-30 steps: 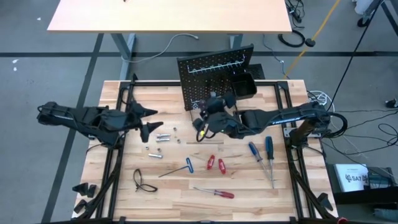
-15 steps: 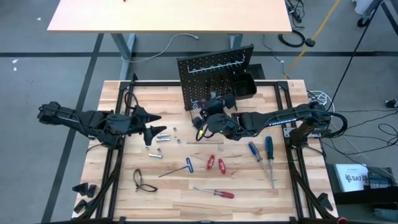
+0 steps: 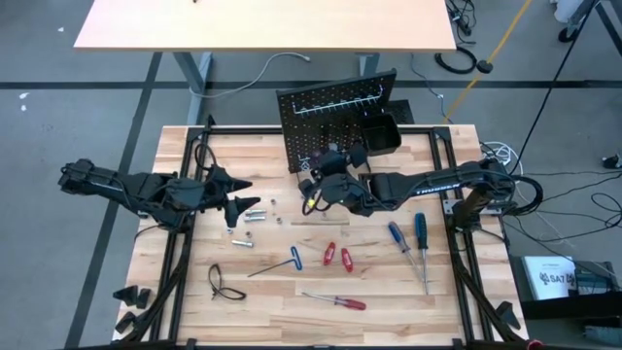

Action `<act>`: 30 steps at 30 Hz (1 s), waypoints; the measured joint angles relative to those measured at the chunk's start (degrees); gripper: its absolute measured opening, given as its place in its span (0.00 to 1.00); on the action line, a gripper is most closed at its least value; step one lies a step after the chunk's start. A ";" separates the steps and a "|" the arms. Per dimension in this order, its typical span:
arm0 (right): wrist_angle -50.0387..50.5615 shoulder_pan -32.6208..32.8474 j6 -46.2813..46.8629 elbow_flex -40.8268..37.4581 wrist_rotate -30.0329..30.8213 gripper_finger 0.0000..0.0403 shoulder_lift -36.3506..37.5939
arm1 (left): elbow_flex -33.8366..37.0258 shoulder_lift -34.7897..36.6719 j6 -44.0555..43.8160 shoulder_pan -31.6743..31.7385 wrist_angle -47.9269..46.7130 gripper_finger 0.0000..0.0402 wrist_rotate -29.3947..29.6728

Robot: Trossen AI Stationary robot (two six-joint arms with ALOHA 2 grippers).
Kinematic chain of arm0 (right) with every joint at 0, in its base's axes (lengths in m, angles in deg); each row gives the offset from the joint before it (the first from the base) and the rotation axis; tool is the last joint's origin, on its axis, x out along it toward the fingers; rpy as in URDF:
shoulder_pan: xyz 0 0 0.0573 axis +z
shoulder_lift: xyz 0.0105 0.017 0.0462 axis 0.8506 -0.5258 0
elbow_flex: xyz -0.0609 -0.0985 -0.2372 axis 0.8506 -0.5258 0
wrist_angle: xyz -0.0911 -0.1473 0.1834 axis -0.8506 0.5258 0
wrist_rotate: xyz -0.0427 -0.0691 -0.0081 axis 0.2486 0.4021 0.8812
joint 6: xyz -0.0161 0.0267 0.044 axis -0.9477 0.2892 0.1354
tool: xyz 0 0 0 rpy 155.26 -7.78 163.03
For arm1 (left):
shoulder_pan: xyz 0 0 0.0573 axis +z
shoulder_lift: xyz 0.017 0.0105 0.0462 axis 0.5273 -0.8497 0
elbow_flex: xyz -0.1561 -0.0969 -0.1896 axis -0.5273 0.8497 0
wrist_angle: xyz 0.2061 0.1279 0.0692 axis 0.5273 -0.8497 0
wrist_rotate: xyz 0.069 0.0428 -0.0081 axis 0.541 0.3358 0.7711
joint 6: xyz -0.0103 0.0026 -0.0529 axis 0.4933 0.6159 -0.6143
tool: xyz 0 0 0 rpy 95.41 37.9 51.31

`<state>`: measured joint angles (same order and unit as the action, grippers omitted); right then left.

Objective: Hang tools onto peg board
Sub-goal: Hang the red screwdriver on the pegboard

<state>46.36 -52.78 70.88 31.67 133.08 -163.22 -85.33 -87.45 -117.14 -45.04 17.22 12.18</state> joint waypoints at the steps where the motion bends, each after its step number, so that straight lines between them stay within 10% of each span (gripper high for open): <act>1: -0.16 -0.15 0.05 0.00 0.00 0.27 -0.06 | 0.00 0.00 0.01 0.00 -0.02 0.75 0.00; 30: -2.52 -1.79 -0.54 0.02 -2.93 0.27 -1.71 | 0.00 0.00 0.21 0.00 -0.15 0.75 -0.24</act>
<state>43.85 -54.57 70.34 31.70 130.15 -164.92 -85.33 -87.45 -116.93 -45.04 17.07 11.94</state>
